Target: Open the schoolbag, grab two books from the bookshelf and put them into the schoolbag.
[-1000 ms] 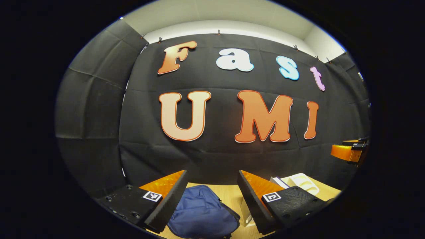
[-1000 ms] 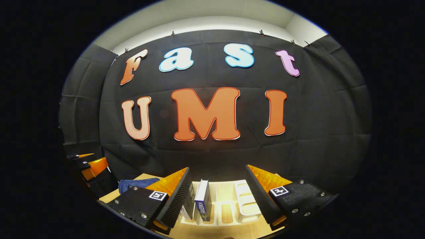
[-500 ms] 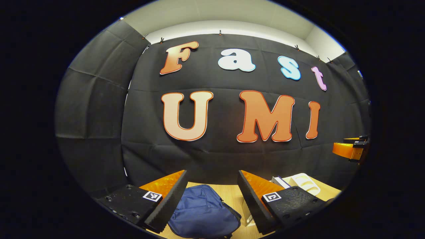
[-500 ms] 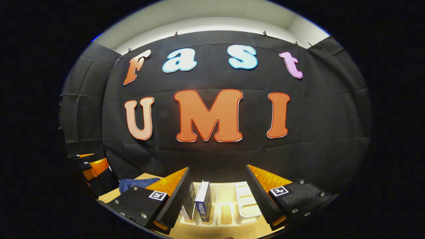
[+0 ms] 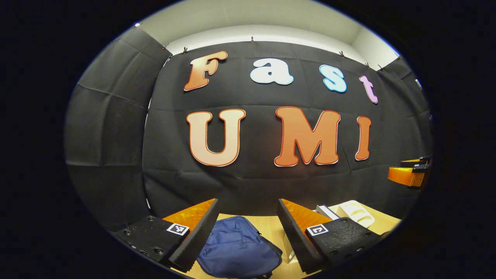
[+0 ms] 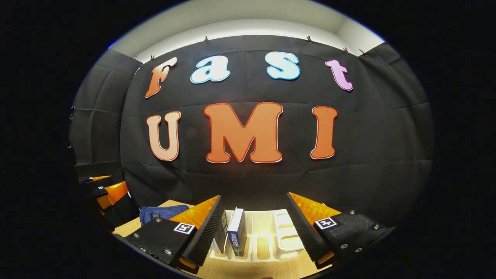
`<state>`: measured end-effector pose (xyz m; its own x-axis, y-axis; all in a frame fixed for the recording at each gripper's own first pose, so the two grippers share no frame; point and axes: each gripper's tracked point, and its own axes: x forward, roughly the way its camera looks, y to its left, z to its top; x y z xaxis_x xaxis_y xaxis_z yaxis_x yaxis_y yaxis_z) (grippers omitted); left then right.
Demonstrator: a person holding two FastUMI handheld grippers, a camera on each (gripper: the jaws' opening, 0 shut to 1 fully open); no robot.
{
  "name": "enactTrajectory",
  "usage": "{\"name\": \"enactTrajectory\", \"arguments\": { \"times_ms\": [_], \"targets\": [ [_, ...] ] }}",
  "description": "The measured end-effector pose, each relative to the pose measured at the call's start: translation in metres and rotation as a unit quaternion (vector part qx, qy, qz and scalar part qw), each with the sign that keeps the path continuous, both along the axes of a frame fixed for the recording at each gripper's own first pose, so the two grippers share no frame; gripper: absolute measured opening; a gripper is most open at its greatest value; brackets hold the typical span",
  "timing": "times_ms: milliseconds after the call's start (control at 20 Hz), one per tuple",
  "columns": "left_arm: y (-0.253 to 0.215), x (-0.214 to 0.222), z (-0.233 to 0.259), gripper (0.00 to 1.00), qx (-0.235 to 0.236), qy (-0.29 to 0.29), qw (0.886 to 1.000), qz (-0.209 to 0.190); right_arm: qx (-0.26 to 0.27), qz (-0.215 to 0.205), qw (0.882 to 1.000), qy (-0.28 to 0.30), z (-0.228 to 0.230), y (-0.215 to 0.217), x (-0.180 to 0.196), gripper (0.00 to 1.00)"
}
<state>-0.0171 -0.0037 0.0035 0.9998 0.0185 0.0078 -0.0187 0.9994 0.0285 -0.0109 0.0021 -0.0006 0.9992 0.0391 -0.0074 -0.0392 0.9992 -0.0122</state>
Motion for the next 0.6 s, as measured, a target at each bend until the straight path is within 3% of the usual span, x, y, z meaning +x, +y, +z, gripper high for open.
{"name": "enactTrajectory", "arguments": {
  "times_ms": [350,600],
  "targets": [
    [0.023,-0.014,0.002,0.94,-0.001,-0.012,0.999,0.042,-0.006,0.024,1.0,-0.001,-0.002,0.004,-0.006,0.97],
    [0.031,-0.032,0.01,0.93,0.015,-0.019,0.999,0.025,-0.006,0.01,1.0,-0.007,0.002,0.018,-0.022,0.97]
  ]
}}
